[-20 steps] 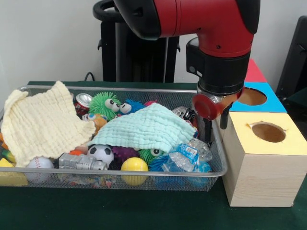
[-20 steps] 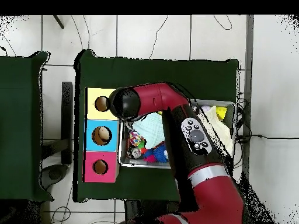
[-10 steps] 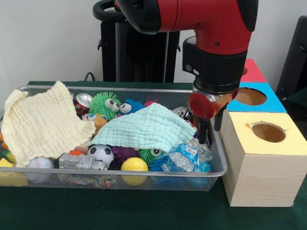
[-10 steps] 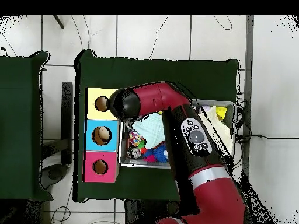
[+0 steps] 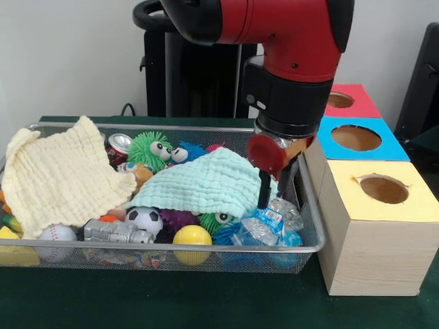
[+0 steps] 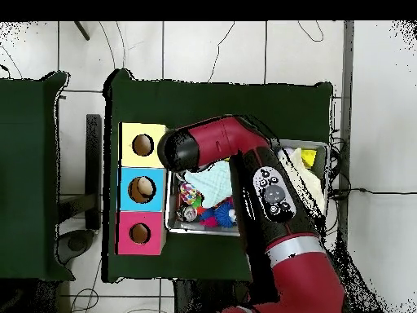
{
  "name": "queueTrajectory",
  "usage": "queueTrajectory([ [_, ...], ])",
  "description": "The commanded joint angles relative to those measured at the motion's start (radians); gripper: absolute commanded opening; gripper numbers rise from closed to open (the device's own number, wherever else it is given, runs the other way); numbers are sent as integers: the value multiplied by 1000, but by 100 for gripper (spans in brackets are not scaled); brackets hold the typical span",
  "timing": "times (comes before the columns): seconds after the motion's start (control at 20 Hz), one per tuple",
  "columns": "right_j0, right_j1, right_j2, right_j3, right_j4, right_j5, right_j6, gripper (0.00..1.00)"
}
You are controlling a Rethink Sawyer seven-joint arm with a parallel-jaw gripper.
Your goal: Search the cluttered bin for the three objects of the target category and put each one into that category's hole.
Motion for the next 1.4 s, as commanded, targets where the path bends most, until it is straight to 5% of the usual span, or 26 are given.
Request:
queueTrajectory([
  [0.05,-24,33,-39,40,-94,-32,-44,100],
  [0.45,-56,92,16,42,-23,3,-36,100],
  [1.4,-136,161,100,103,55,-100,-1,100],
])
